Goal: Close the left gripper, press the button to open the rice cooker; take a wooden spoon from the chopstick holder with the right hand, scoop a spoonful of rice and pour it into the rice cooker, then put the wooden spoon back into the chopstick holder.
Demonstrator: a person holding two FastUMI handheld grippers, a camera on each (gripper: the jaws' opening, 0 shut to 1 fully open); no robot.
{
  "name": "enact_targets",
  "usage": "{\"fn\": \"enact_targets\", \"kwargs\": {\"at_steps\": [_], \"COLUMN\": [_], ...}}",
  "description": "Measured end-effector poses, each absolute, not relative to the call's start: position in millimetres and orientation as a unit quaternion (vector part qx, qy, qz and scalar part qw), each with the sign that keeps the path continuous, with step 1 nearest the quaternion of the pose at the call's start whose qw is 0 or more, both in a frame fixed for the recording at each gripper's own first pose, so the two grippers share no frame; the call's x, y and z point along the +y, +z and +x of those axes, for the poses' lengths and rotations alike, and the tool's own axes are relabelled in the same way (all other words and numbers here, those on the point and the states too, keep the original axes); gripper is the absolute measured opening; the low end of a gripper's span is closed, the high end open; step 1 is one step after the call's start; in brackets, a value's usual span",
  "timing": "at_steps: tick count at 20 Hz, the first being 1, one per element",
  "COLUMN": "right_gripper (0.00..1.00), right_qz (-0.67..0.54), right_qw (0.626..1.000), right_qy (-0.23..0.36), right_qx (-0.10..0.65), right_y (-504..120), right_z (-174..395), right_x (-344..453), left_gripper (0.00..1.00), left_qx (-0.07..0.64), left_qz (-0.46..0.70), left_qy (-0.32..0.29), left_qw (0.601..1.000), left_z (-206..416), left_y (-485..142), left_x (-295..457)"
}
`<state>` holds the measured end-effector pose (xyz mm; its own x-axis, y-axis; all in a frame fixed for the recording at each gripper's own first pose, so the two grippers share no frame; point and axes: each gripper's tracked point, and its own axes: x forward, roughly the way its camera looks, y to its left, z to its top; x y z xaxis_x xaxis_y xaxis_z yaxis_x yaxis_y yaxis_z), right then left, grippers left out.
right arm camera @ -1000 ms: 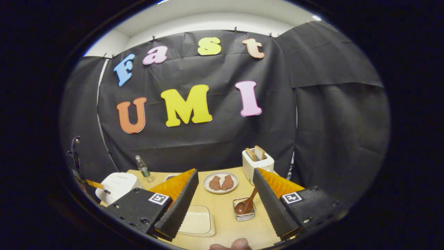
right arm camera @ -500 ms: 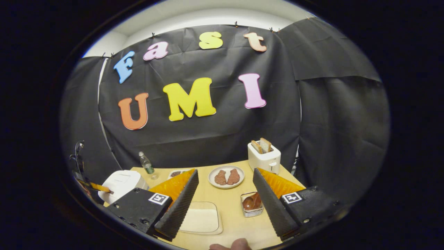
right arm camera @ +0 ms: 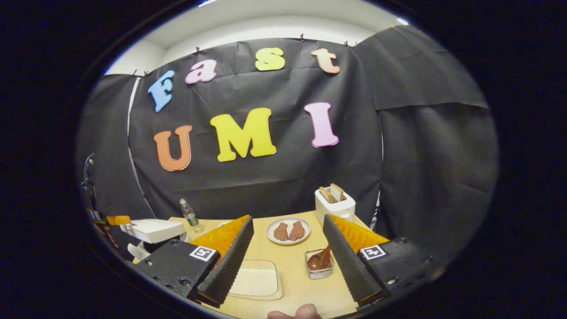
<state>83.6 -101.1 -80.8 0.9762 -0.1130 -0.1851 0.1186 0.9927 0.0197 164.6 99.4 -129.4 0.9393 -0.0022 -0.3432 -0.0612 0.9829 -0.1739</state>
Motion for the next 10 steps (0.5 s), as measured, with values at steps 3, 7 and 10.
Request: {"fn": "enact_targets", "kwargs": {"at_steps": [3, 7, 10], "right_gripper": [0.96, 0.96, 1.0], "right_qz": [0.018, 0.012, 0.005], "right_qw": [0.995, 0.995, 0.995], "right_qy": [-0.062, -0.059, -0.057], "right_qx": [0.081, 0.079, 0.076], "right_y": [-71, -69, -66], "right_z": [76, 68, 63], "right_x": [-105, -108, -115], "left_gripper": [0.72, 0.98, 1.0], "left_qx": [0.134, 0.115, 0.1], "left_qz": [-0.085, -0.066, -0.054], "left_qy": [0.018, 0.027, 0.033], "left_qw": [0.987, 0.991, 0.993], "left_z": [174, 160, 142], "left_y": [-104, -96, -88], "left_x": [96, 93, 85]}}
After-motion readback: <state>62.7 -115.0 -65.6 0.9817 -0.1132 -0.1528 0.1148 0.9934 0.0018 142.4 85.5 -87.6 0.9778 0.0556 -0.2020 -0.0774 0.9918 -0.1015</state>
